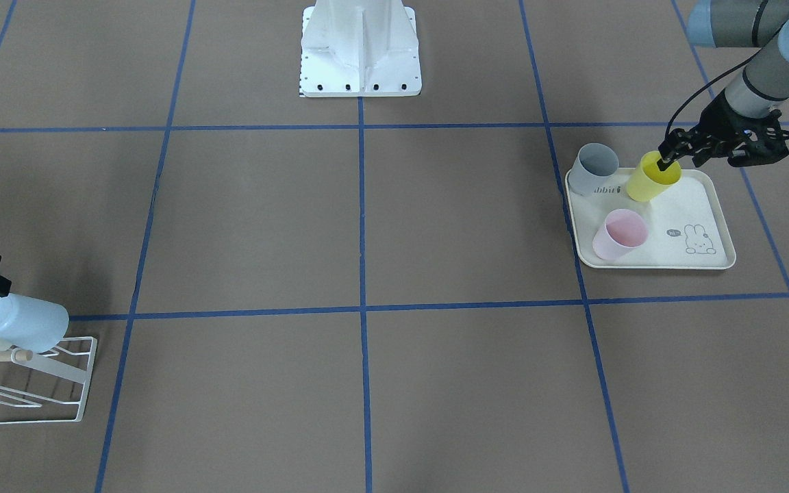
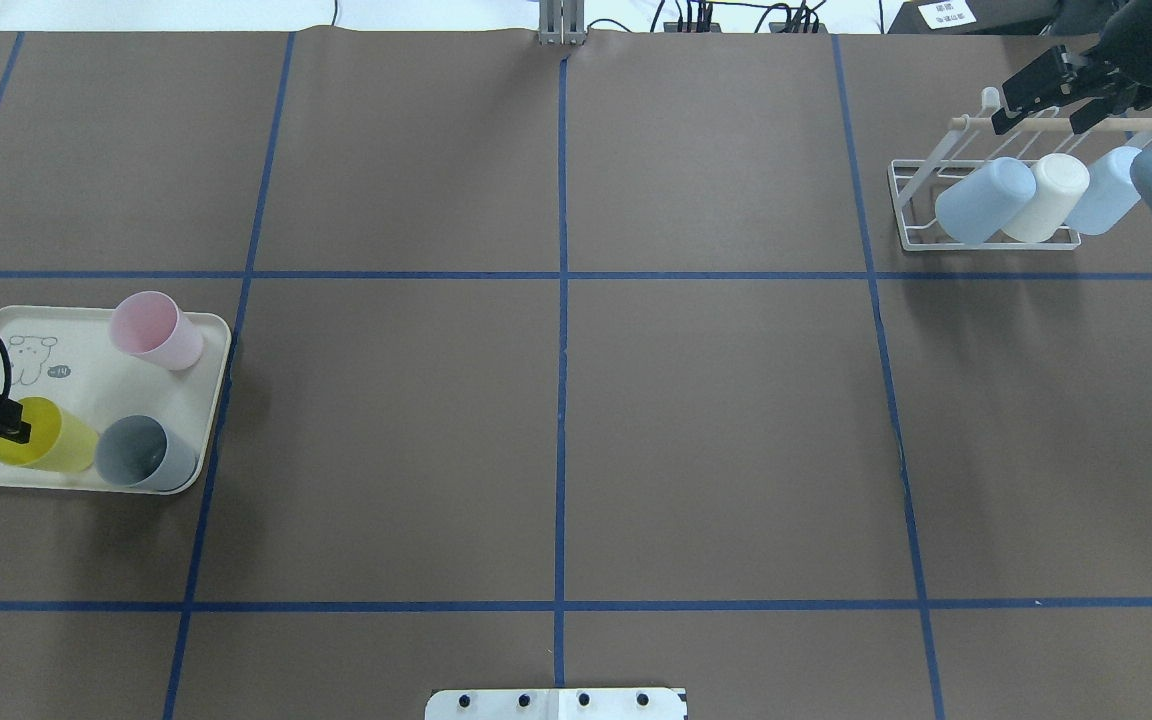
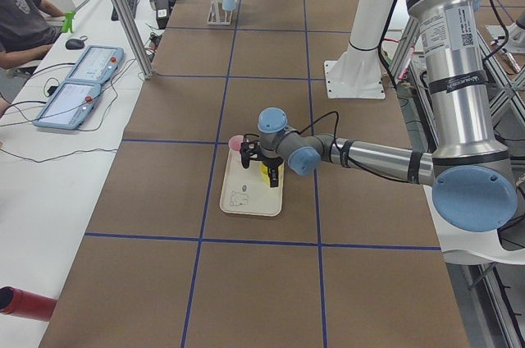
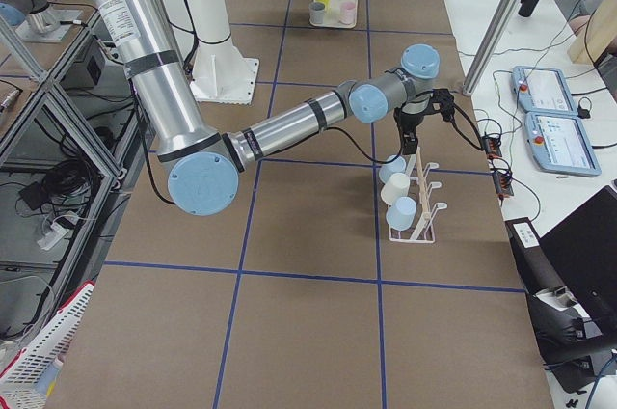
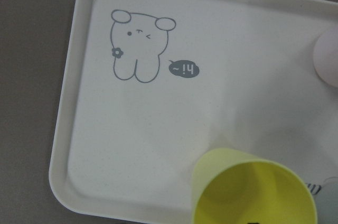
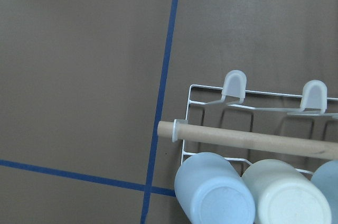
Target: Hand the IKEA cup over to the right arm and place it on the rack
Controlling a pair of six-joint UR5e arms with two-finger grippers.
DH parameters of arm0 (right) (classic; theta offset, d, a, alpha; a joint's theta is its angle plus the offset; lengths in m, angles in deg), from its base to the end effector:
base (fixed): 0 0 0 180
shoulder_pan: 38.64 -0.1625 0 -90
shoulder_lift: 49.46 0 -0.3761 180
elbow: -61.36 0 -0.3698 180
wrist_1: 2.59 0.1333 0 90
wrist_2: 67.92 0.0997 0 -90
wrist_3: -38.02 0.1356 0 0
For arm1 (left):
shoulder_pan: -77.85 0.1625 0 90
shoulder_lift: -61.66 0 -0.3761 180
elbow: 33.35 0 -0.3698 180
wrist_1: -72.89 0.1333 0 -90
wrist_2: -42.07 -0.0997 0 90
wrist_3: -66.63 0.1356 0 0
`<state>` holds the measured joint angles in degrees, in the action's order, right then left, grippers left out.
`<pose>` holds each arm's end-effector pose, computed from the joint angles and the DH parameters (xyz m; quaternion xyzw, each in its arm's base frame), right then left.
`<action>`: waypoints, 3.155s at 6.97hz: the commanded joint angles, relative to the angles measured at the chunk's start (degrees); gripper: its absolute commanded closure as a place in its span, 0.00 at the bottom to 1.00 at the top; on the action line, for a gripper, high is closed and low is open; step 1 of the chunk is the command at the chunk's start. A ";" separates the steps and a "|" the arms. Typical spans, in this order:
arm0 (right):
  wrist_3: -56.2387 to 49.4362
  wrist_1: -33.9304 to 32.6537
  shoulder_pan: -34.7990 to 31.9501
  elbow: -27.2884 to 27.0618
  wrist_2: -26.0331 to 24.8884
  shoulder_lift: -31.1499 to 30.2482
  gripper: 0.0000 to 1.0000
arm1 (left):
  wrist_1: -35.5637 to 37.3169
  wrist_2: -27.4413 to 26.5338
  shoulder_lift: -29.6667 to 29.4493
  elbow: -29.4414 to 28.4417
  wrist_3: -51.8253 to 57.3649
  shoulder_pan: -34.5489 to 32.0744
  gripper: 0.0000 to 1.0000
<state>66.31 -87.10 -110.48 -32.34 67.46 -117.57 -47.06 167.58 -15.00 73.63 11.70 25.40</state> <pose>-0.1546 -0.5895 0.3819 0.0806 -0.4390 -0.0245 0.8945 0.2166 -0.3713 0.5418 -0.0205 0.4007 -0.0507 0.9146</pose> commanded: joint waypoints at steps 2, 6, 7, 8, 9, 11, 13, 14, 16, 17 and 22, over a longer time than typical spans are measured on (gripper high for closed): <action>2.12 -0.04 0.03 -1.66 0.06 -0.61 0.01 | -0.02 0.09 -0.34 -0.46 -0.61 0.42 0.92; 2.21 -0.12 0.12 -2.19 0.24 -0.79 0.01 | -0.02 1.06 0.88 1.55 -0.54 -1.15 1.00; 2.22 -0.04 0.12 -2.19 0.24 -0.79 0.01 | 0.24 2.10 2.11 3.65 0.78 -4.12 1.00; 2.30 -0.12 0.12 -2.80 0.24 -0.71 0.01 | 3.29 4.55 1.78 6.63 0.79 -8.68 1.00; 6.22 -0.04 0.20 -5.24 0.33 -0.79 0.01 | 8.72 4.66 -0.40 11.18 0.35 -9.85 1.00; 15.26 0.23 3.53 -13.48 0.15 -2.98 0.01 | 9.56 5.44 -9.42 12.72 -9.76 -9.78 1.00; 22.75 0.66 6.95 -20.96 0.15 -3.95 0.01 | 8.60 7.56 -20.24 12.20 -21.82 -9.34 1.00; 27.83 3.45 9.32 -23.17 -0.02 -3.87 0.01 | 6.51 7.56 -26.03 11.33 -30.85 -7.69 1.00; 47.80 23.06 11.45 -21.71 -0.02 -3.96 0.01 | -7.23 6.95 -34.40 6.08 -47.02 1.51 1.00; 55.23 33.09 11.72 -19.44 0.06 -4.22 0.01 | -15.58 6.86 -37.92 2.39 -54.24 2.43 1.00; 90.03 81.90 19.94 -9.66 -8.93 -1.16 0.01 | -49.99 -6.66 -41.56 -1.87 -86.43 12.63 1.00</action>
<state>147.63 -13.69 -93.91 -42.53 63.87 -120.35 -91.72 162.40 -56.33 71.95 -68.56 37.39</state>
